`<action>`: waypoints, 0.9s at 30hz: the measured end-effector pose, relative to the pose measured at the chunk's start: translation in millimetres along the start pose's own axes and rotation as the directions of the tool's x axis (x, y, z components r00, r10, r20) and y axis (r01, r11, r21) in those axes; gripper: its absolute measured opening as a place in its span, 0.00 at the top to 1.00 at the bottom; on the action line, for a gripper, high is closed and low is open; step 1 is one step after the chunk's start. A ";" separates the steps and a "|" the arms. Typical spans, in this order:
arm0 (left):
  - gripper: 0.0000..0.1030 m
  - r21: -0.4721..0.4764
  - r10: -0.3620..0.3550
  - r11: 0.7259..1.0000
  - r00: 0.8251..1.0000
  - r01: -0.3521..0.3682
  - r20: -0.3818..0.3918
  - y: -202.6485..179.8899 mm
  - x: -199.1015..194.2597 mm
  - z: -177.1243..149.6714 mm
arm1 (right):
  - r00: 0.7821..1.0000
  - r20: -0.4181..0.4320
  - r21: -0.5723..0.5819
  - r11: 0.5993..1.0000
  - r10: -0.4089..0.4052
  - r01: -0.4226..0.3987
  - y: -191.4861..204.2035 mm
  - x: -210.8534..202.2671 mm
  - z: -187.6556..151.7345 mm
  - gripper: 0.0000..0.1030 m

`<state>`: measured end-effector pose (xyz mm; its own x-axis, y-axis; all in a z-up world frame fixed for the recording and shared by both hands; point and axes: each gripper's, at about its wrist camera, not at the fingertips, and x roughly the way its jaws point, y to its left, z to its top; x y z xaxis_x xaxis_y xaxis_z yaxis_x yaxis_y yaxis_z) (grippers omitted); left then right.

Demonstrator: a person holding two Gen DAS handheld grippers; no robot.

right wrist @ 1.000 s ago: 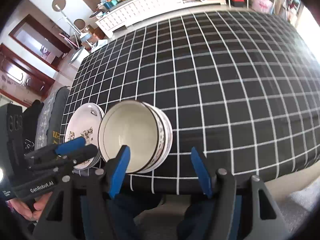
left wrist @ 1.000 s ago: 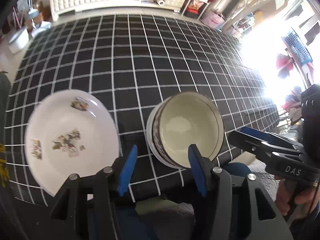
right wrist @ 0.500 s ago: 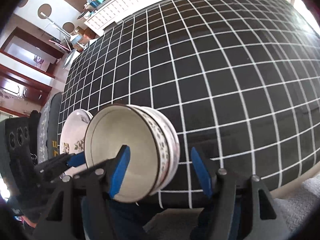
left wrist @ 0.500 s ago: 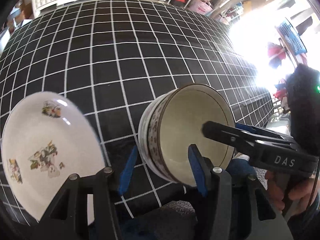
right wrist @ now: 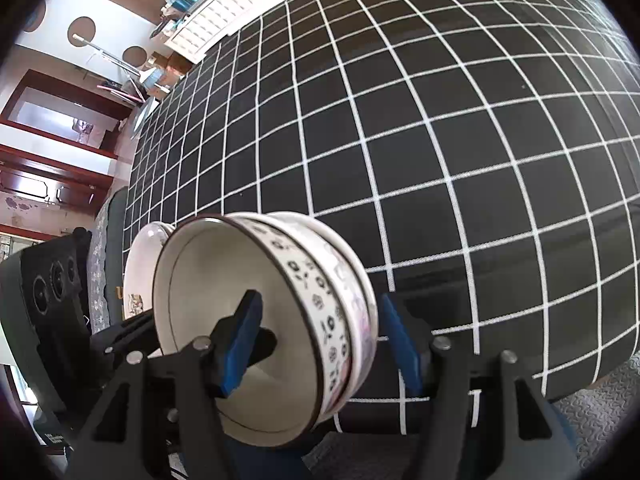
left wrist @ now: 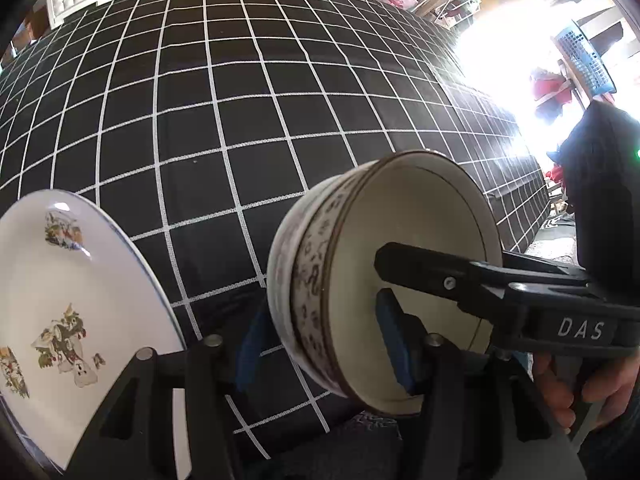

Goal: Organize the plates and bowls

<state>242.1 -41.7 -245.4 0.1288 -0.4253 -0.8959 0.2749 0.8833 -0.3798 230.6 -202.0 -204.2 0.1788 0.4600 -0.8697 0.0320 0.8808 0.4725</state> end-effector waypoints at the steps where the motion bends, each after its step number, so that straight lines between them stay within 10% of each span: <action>1: 0.51 0.003 0.002 1.000 1.000 -0.002 0.001 -0.7 1.2 0.5 | 1.000 -0.004 0.003 1.000 0.003 -0.003 -1.7 0.1 -0.5 0.36; 27: 0.48 -0.036 0.042 0.998 0.999 -0.042 0.008 -16.5 2.6 -7.1 | 0.999 -0.048 0.050 0.999 0.005 -0.003 -1.8 4.0 -1.9 0.41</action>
<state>231.1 -56.0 -243.1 0.1478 -0.3891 -0.9093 0.2344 0.9069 -0.3500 229.4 -201.6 -208.9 0.1319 0.4693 -0.8731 0.0809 0.8728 0.4813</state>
